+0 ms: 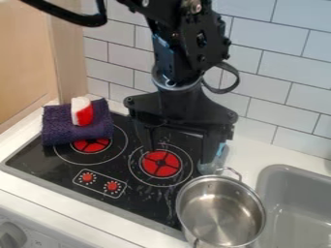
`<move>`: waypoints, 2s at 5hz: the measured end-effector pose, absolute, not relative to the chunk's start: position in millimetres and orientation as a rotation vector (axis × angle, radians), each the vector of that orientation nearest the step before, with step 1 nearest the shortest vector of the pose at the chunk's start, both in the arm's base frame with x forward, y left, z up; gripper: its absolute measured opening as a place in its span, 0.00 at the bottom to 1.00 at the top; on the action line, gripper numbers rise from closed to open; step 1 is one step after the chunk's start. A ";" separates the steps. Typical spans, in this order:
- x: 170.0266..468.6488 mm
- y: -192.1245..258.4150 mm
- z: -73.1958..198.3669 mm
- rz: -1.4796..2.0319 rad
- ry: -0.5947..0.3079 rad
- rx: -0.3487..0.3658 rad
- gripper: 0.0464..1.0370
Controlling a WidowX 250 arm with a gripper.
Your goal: Moved the an object to the left side of the burner
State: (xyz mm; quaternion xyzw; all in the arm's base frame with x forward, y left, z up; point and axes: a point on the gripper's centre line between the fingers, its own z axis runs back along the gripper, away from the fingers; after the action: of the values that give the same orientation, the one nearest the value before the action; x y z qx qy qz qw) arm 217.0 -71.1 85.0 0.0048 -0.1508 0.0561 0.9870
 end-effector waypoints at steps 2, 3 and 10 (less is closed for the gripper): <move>208.4 -63.5 68.0 0.092 -0.237 0.033 0.96; 229.5 -67.4 74.2 0.071 -0.266 0.006 0.96; 346.8 -84.4 13.0 0.014 -0.179 0.009 0.95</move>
State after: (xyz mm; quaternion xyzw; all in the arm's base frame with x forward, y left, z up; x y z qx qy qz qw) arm 346.8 -84.4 13.0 0.0046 -0.0896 0.0069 0.9959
